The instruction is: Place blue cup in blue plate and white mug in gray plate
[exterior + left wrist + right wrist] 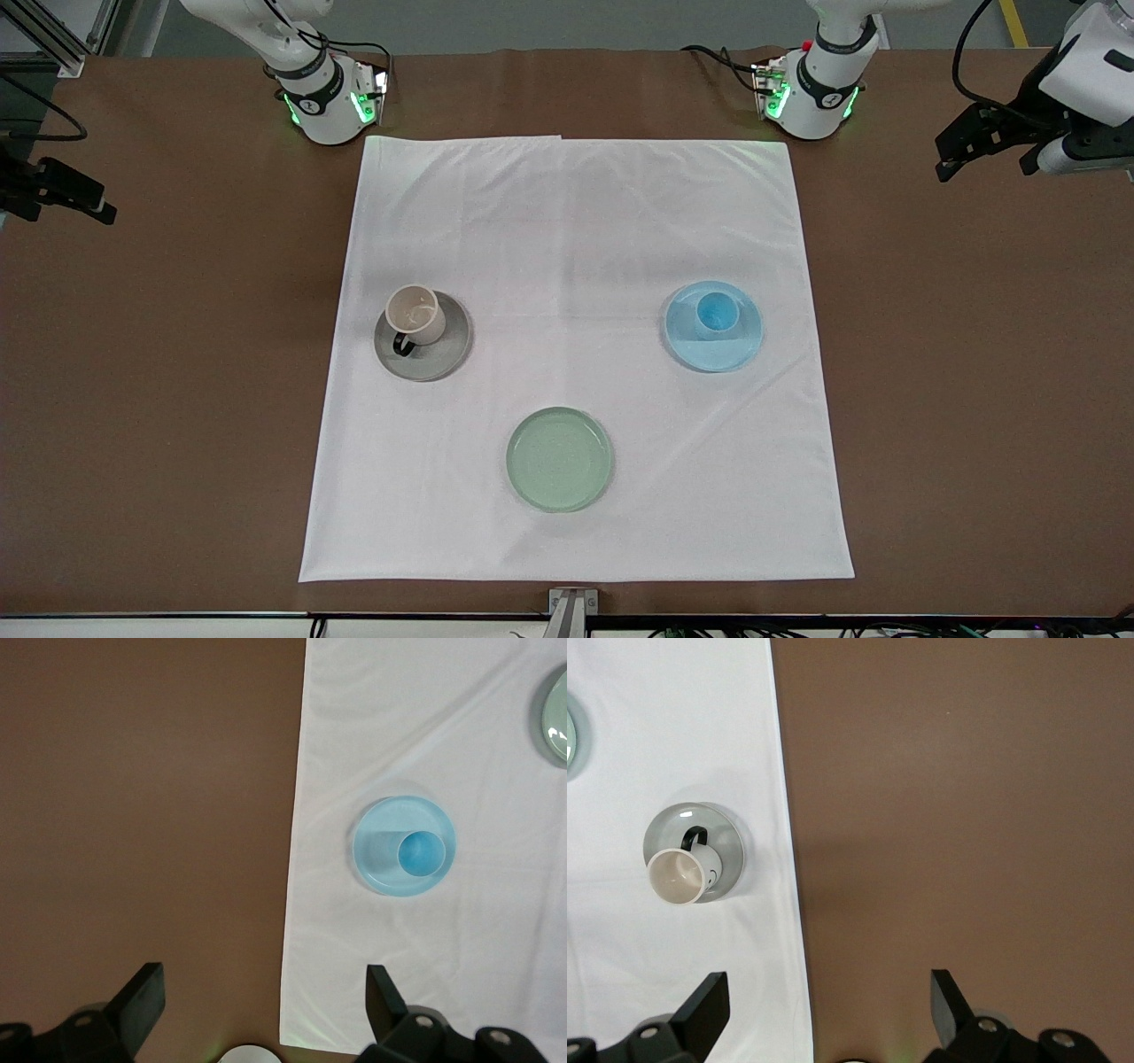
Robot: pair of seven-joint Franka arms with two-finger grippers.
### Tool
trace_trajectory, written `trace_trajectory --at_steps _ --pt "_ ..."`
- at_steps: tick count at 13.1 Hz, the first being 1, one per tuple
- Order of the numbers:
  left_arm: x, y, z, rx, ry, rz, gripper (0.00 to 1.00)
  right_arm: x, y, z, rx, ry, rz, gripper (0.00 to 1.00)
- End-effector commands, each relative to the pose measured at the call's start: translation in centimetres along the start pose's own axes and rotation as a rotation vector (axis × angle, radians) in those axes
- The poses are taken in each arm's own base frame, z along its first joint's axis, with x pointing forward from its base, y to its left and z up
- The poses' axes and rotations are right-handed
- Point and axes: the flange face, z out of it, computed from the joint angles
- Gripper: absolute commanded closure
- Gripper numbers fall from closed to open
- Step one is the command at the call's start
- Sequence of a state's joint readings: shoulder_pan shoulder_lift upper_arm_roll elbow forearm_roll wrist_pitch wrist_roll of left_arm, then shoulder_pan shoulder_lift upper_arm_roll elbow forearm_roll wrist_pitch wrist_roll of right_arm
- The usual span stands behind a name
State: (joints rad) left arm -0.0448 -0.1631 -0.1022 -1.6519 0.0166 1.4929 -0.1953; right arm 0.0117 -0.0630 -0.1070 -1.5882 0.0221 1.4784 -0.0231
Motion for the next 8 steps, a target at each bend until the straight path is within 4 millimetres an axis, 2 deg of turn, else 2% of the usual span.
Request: trace_trajectory --at_steps 1,3,8 --pt "0.6 -0.6 -0.4 -0.008 0.01 0.045 0.0 -1.0 -0.2 -0.8 -0.004 0.001 -0.012 0.0" --pt "0.8 -0.5 -0.3 -0.003 0.009 0.064 0.0 -1.4 -0.4 -2.4 -0.005 0.005 -0.016 0.0" --pt "0.8 -0.6 -0.2 0.0 0.008 0.045 0.0 -1.3 -0.6 -2.3 -0.013 0.002 -0.026 0.0"
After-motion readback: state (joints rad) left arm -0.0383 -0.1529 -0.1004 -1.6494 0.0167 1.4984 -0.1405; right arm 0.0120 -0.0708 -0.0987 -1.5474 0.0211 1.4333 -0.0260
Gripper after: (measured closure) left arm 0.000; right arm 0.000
